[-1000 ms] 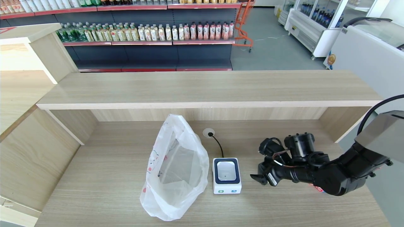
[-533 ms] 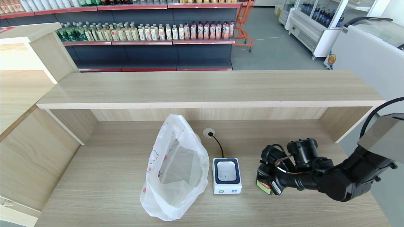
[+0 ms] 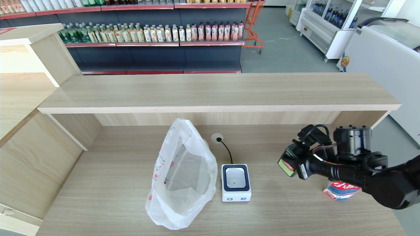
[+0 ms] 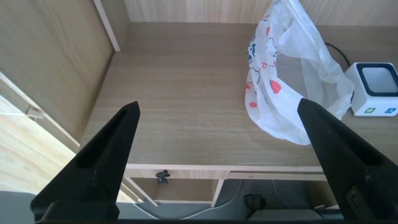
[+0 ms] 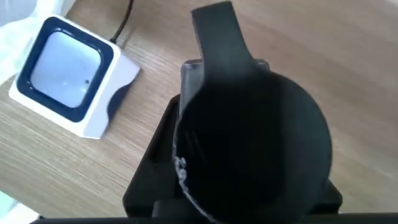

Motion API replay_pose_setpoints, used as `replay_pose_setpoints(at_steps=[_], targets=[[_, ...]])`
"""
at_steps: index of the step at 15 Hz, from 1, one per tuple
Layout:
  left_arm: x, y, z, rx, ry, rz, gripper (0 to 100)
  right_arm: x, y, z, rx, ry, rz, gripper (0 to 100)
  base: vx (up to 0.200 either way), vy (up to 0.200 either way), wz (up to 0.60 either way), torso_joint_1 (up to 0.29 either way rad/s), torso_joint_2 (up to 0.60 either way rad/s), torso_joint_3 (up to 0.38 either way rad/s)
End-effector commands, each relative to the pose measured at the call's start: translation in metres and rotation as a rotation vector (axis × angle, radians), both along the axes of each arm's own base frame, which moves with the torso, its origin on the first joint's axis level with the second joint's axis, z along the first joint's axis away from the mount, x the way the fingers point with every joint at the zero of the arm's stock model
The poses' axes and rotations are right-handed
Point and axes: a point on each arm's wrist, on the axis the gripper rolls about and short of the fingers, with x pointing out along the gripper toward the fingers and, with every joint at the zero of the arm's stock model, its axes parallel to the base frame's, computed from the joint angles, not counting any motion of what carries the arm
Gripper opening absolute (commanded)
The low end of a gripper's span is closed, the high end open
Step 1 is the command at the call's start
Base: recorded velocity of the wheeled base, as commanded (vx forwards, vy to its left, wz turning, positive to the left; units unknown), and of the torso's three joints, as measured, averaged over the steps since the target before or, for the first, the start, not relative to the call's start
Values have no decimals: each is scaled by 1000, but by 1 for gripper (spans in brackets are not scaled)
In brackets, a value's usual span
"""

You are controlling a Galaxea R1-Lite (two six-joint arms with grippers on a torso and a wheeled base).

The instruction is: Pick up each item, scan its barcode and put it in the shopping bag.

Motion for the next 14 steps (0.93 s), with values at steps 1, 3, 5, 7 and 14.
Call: replay_pose_setpoints(at_steps=[1,3,5,7,14], targets=[[0,0,0,0,-1,0,100,-46,-30,18,-275,-216,18,0,0,0,0,0,0,0],[0,0,0,0,-1,0,100,-56,-35,21,-534,-386,222,0,0,0,0,0,0,0],[0,0,0,0,-1,0,100,-58,-35,23,-776,-620,521,0,0,0,0,0,0,0],[0,0,0,0,-1,0,100,-62,-29,22,-999,-1049,893,0,0,0,0,0,0,0],[0,0,0,0,-1,0,100,-106,36,7,-972,-1604,1456,0,0,0,0,0,0,0]])
